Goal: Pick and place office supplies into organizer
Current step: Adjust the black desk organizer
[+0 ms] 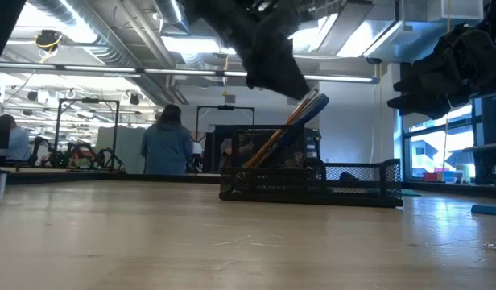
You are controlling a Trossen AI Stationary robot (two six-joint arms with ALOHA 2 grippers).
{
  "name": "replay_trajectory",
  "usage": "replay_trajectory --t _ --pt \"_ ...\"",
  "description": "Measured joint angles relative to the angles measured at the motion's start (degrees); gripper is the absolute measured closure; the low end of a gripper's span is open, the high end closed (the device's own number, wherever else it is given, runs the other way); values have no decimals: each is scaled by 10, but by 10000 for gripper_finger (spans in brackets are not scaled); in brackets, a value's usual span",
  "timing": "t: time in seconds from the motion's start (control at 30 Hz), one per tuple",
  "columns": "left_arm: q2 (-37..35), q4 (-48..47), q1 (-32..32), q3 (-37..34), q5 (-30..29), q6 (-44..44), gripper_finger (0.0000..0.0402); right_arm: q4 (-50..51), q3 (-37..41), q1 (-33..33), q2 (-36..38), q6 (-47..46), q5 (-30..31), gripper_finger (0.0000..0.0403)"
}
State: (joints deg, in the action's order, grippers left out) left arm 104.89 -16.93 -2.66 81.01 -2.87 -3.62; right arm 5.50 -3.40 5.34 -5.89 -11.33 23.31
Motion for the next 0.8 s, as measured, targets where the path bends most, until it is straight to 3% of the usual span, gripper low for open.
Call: replay_trajectory --t 0.4,0.8 --pt "-71 -143 11 1 4 28 275 0 0 0 -1 -1 0 92" --pt "-44 -166 32 1 -216 104 316 0 0 0 -1 -2 0 92"
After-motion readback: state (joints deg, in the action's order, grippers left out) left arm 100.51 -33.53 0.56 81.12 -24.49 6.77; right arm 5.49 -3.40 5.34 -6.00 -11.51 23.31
